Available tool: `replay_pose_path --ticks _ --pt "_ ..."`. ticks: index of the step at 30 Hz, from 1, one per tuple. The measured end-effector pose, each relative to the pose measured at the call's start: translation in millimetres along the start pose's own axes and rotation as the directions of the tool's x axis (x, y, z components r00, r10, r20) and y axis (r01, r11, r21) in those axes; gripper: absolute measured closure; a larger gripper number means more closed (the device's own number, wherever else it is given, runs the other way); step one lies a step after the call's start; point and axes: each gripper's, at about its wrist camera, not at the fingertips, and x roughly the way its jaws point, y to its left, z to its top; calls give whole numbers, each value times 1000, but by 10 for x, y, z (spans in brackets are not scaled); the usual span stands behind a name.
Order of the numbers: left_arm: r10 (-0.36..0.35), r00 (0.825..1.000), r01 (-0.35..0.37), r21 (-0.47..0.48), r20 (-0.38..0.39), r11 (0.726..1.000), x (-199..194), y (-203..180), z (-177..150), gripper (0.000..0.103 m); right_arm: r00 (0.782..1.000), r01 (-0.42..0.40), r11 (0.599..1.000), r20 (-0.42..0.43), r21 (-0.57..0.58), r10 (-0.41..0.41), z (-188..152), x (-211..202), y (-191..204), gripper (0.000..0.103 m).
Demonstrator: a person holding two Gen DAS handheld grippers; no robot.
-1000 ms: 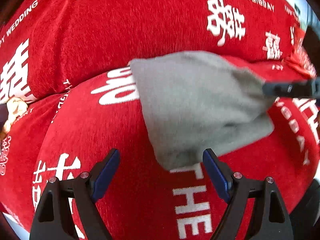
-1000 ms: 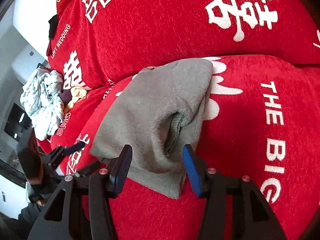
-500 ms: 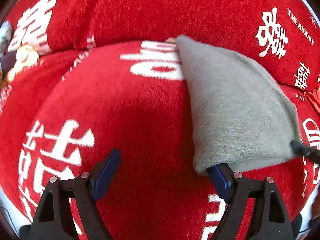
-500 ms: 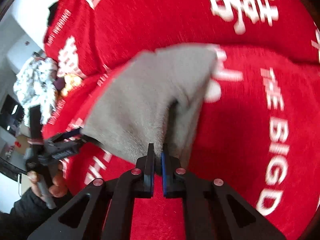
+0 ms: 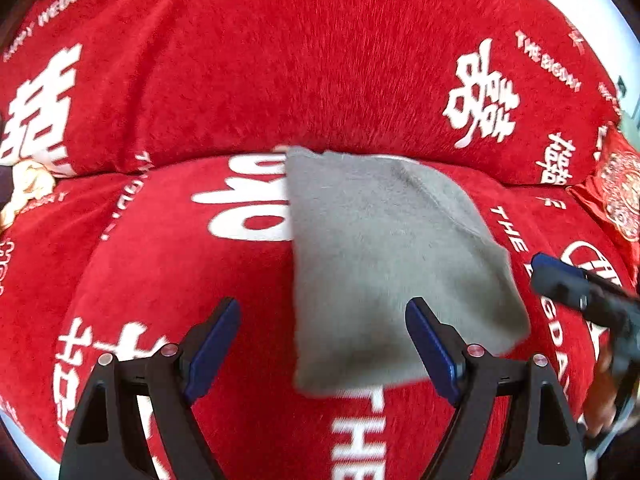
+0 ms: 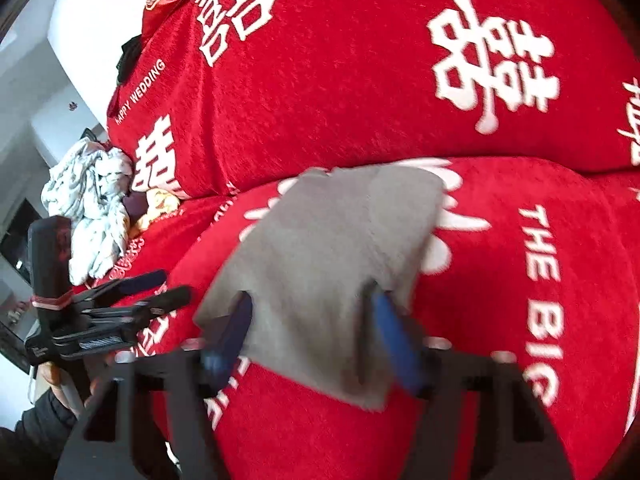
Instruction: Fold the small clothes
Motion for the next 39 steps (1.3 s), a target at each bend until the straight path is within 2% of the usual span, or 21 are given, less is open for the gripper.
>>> replay_pose_path --ticks 2,3,5,6,7,8,11,15,20,23,26,28,30,31,34,37,39 --pt "0 999 -1 -13 -51 1000 236 -41 71 18 998 -13 1000 -54 8 13 16 209 -15 32" --pt "1 997 -2 -11 -71 1000 338 -58 78 18 997 8 1000 -75 7 -8 10 289 -43 32" --pt "34 992 -33 7 -125 999 566 -76 44 16 986 105 994 -133 4 -104 -40 474 -166 35" --pt "42 990 -42 6 -138 999 637 -67 15 3 985 103 995 -141 12 -100 -60 500 -224 38" --pt "65 992 -67 -11 -112 998 648 -35 -13 0 990 80 996 -123 25 -76 -78 470 -265 38" --pt "56 993 -58 -15 -104 998 637 -20 -30 0 991 73 997 -118 34 -68 -82 428 -284 38" --pt "51 994 -53 -15 -101 998 568 4 -44 0 983 157 987 -100 27 -153 -113 277 -298 35" --pt "91 995 -88 52 -51 995 433 -70 -24 0 982 182 983 -65 36 -180 -186 49 -408 34" --pt "88 996 -87 107 -10 991 302 -109 56 0 975 221 970 -35 103 -219 -195 -164 -664 32" --pt "90 996 -89 115 -8 989 311 -67 158 0 969 246 957 -37 154 -243 -147 -217 -826 32" --pt "83 996 -80 100 -31 992 408 14 271 0 975 222 950 -38 220 -219 -66 -192 -943 30" --pt "55 996 -50 73 -70 996 525 85 359 0 981 196 946 -48 260 -190 5 -106 -994 30" --pt "-24 990 28 24 -136 999 680 162 445 0 989 150 943 -64 296 -137 90 50 -1021 30" --pt "-78 980 77 -11 -181 997 783 205 493 0 991 129 943 -70 308 -112 119 130 -1031 30" --pt "-154 956 141 -69 -252 988 980 217 547 0 990 95 933 -127 347 -53 186 468 -1069 30" --pt "-205 934 182 -105 -291 978 1127 200 574 0 985 29 923 -167 384 38 213 779 -1065 30" --pt "-244 920 213 -133 -306 968 1203 185 584 0 985 20 940 -167 341 40 251 920 -978 30"
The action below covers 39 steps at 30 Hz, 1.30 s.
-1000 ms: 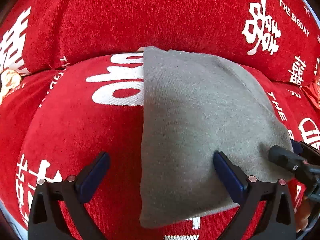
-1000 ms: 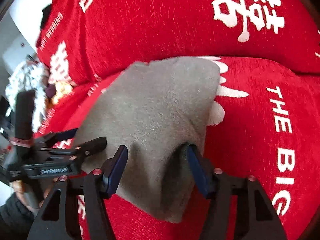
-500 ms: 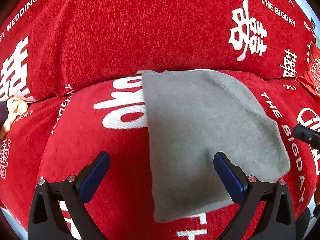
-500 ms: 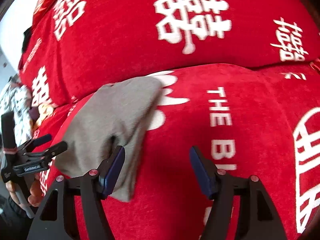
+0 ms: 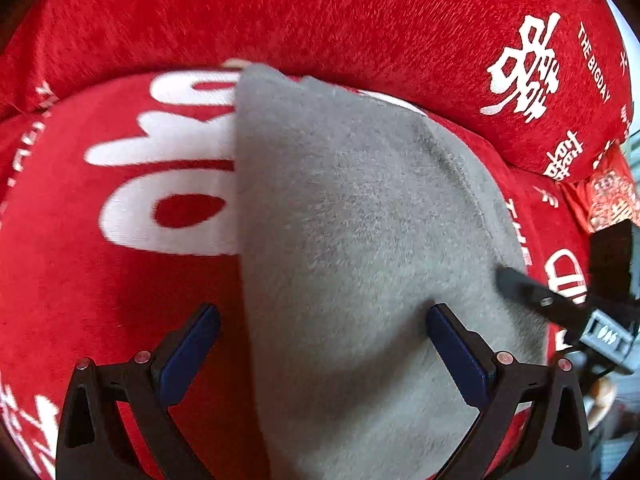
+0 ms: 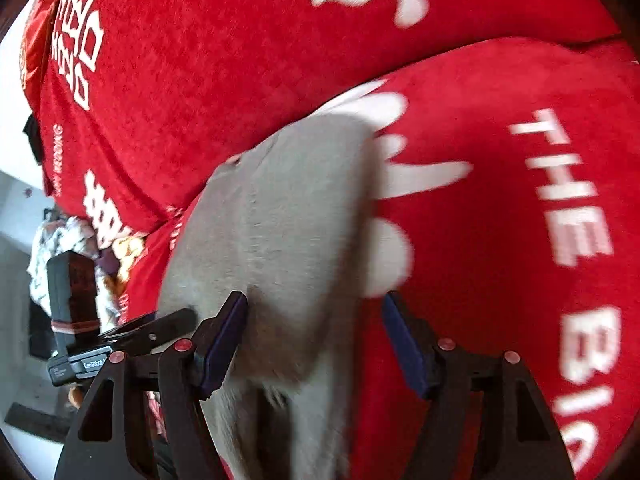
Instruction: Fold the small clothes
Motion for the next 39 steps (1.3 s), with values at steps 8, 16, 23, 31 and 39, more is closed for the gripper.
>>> replay_pose_path --ticks 8,16,23,31,39 --pt "19 999 -23 69 50 997 -39 -222 74 38 997 82 986 2 -148 -83 78 146 328 62" --pt "112 986 -131 155 126 979 -230 -498 36 61 984 172 958 95 -231 -153 0 -30 649 69" --pt "110 983 -133 160 149 978 -431 -545 -78 61 973 219 932 139 -288 -186 -112 -216 888 69" --pt "106 977 -136 159 184 978 -697 -619 -258 61 967 238 921 167 -308 -194 -262 -442 1086 69" --pt "106 973 -142 167 203 976 -862 -652 -502 61 964 243 920 181 -307 -194 -502 -584 1204 69"
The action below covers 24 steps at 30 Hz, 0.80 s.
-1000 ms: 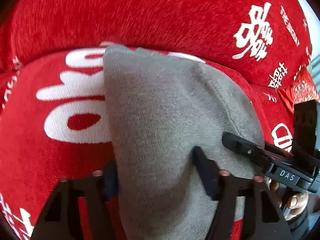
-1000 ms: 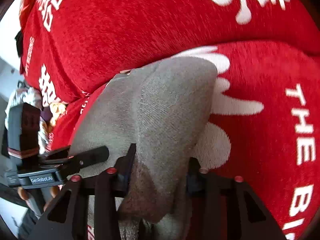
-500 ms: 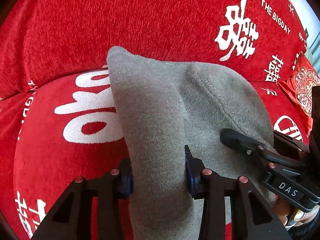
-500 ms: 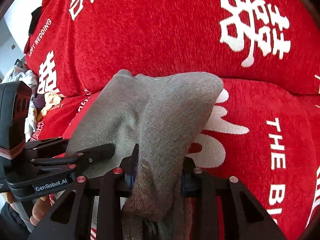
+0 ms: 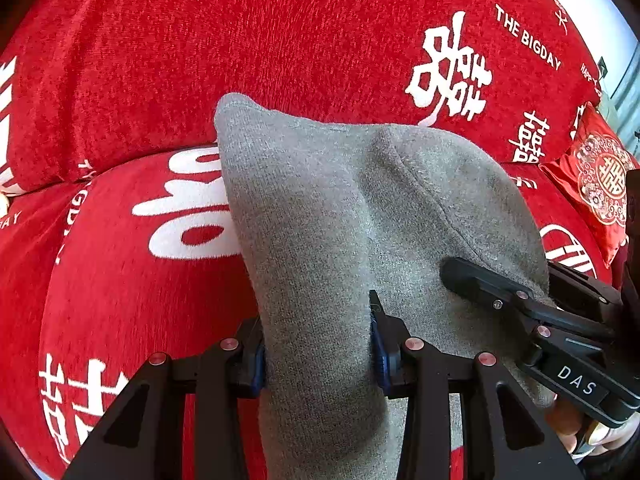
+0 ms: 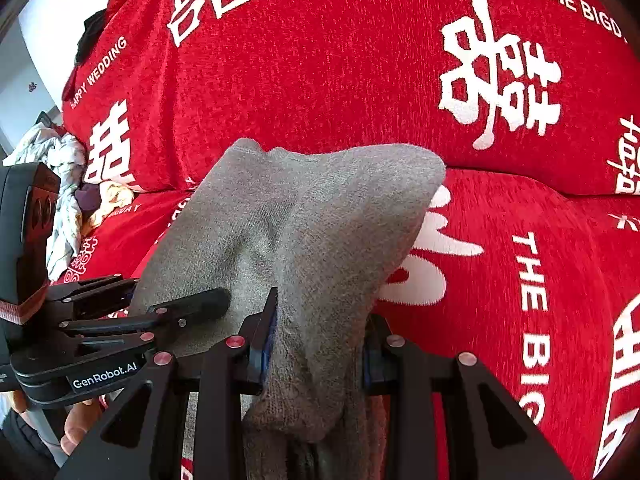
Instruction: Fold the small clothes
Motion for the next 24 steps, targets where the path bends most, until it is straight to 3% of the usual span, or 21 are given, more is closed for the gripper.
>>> replay_pose_path --ticks 24 --pt "33 999 -34 30 25 999 -349 -120 -682 61 1000 -2 1000 22 7 2 -610 -369 299 69"
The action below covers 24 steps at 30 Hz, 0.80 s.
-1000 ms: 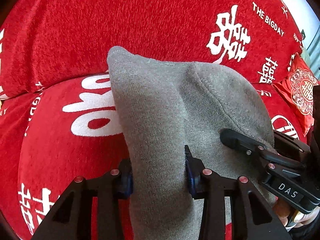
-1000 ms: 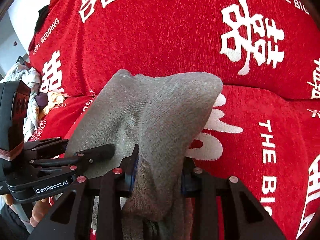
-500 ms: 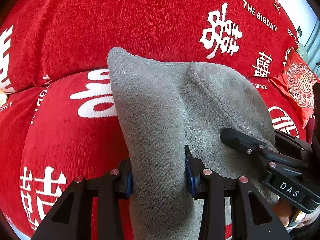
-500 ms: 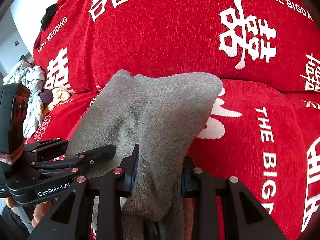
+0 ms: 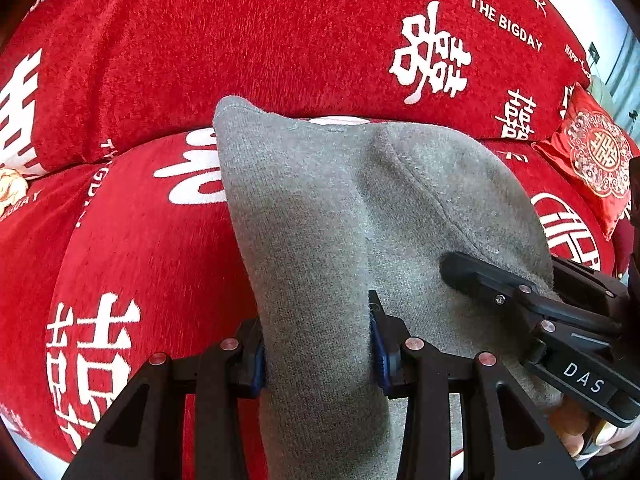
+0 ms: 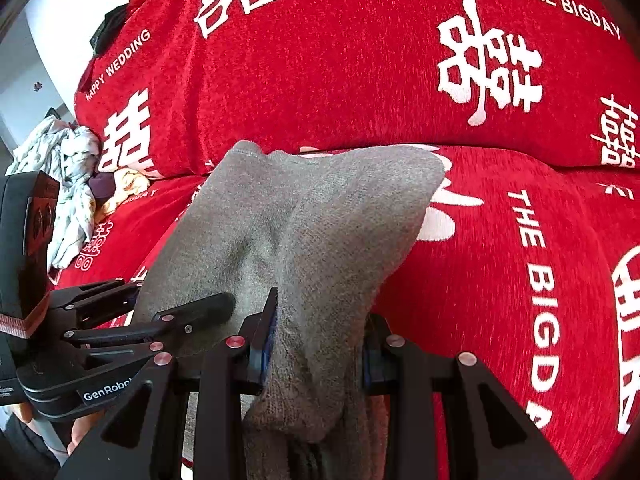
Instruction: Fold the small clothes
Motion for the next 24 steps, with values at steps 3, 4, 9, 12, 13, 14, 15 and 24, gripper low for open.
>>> replay_pose_path --ticks 3,4,9,12,13,14,15,24 --pt "2 1000 -2 7 7 1000 -57 -24 -74 61 1000 3 1000 6 -5 -3 -79 -65 53 69" --pt "2 1000 -2 8 8 1000 -75 -28 -100 61 1000 5 1000 8 -7 -5 -100 -80 69 69" --pt "4 1000 -4 13 12 1000 -141 -44 -232 61 1000 16 1000 14 -27 -16 -228 -159 165 69" --pt "4 1000 -5 13 14 1000 -172 -50 -317 61 1000 21 999 16 -33 -20 -306 -195 206 69" --pt "5 1000 -6 13 15 1000 -179 -53 -342 61 1000 22 999 16 -36 -21 -337 -206 220 69" --pt "7 1000 -7 14 16 1000 -188 -57 -375 61 1000 21 999 16 -37 -21 -366 -216 225 69" --pt "10 1000 -10 15 17 1000 -191 -63 -396 61 1000 21 999 16 -38 -21 -387 -220 233 69" --pt "25 999 -25 27 23 999 -208 -63 -610 61 1000 18 999 12 -47 -17 -568 -215 312 69"
